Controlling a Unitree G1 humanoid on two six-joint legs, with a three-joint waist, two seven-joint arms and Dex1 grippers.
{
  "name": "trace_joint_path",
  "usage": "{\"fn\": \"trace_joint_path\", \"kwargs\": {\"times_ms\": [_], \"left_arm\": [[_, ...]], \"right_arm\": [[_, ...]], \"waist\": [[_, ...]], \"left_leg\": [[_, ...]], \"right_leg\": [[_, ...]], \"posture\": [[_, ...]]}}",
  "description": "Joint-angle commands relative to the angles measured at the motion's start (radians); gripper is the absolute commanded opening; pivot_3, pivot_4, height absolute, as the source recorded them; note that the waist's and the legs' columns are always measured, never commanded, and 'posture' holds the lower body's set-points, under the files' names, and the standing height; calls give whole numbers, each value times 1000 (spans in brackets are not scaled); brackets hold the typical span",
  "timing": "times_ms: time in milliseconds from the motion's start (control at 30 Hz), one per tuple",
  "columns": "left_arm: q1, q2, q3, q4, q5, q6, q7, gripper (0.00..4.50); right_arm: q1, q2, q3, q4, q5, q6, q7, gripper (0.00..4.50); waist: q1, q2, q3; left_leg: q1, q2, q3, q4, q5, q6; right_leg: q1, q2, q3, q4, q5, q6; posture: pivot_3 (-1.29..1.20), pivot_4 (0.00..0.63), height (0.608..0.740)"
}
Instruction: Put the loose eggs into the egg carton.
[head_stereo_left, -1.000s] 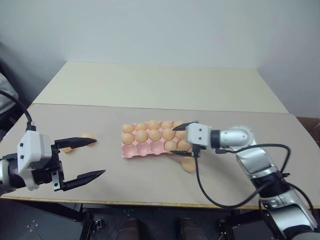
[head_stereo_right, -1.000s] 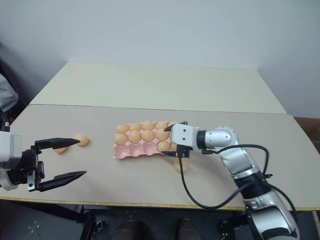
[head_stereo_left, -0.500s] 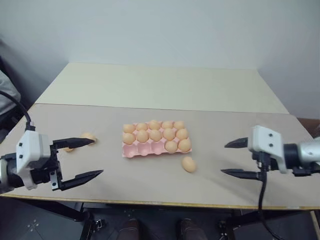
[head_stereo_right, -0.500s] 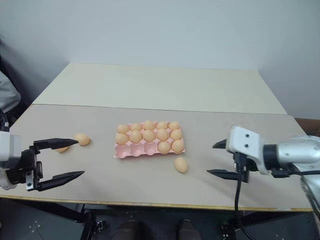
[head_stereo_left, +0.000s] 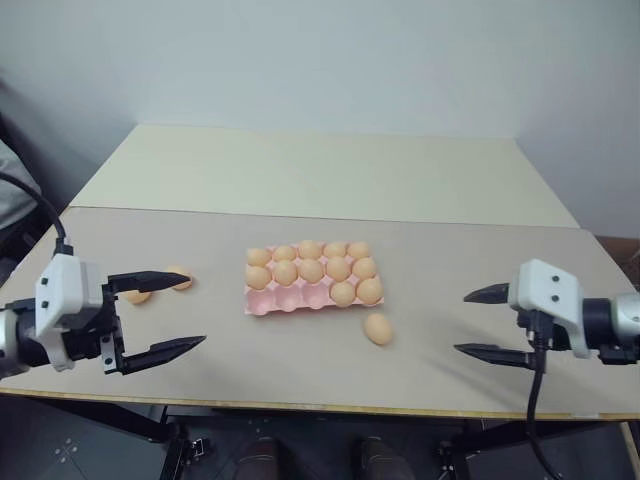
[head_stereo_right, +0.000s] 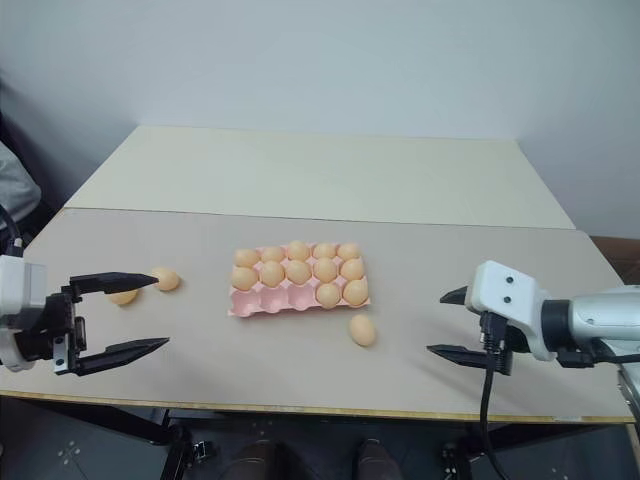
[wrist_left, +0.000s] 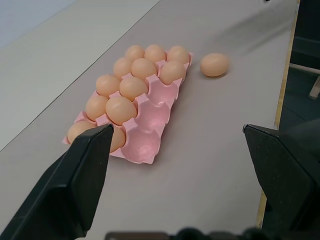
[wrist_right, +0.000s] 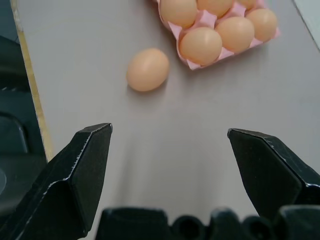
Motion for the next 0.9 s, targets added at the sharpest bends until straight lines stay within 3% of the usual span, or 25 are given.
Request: {"fn": "trace_joint_path", "kwargs": {"times_ms": [33, 133, 333, 833, 900], "left_arm": [[1, 1, 8, -21, 12, -20, 8, 4500], [4, -4, 2, -32, 13, -17, 17, 4500], [12, -4, -1, -39, 22, -19, 23, 4500], [7, -12, -12, -43, 36, -32, 29, 4500], [8, -13, -15, -44, 41, -34, 32, 4500]], "right_arm": [[-58, 51, 91, -29, 1, 0, -74, 4279], [-117, 124, 238, -5, -76, 8, -169, 4279], [-179, 220, 395, 17, -147, 36, -270, 4279], [-207, 303, 538, 60, -248, 89, -365, 4279], [-201, 306, 542, 63, -246, 86, -361, 3907]], "waist": [[-1, 0, 0], [-1, 0, 0], [-1, -1, 0], [2, -1, 0], [2, -1, 0]], "left_leg": [[0, 0, 0, 0, 0, 0], [-1, 0, 0, 0, 0, 0], [-2, 0, 0, 0, 3, 6], [-2, 0, 0, 0, 3, 5], [-2, 0, 0, 0, 3, 6]], "right_leg": [[0, 0, 0, 0, 0, 0], [-1, 0, 0, 0, 0, 0], [-1, 0, 0, 0, 0, 0], [-1, 0, 0, 0, 0, 0], [-1, 0, 0, 0, 0, 0]], "posture": [[0, 150, 740], [0, 150, 740], [0, 150, 740], [0, 150, 740], [0, 150, 740]]}}
